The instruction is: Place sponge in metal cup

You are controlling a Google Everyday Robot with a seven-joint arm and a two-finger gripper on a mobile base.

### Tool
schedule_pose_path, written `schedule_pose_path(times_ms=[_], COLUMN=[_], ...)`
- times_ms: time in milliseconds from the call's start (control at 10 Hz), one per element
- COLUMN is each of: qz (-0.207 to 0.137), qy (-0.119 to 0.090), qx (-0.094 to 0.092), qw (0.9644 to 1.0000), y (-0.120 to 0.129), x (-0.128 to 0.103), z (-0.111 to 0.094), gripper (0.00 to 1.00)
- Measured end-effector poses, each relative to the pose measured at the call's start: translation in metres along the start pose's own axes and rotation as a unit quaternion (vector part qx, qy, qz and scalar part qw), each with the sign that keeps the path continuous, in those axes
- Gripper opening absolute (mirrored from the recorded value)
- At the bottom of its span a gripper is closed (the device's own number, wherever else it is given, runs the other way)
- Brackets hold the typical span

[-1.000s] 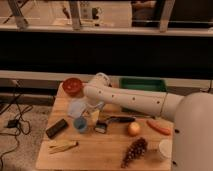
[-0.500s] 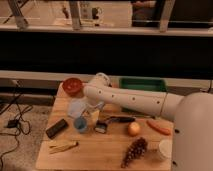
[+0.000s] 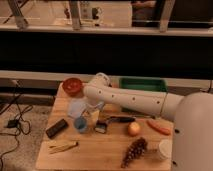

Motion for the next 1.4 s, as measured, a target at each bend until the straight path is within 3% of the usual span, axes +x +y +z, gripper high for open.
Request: schedule_pose_path(times_ms=[900, 1400], qz=[0.000, 0.013], qy=[0.000, 0.004], qx=[0.000, 0.013], qw=[1.0000, 0.9998], y=[0.000, -0.002], x=[0.000, 0.009], z=[0.000, -0.010], gripper=[0.80, 0.80])
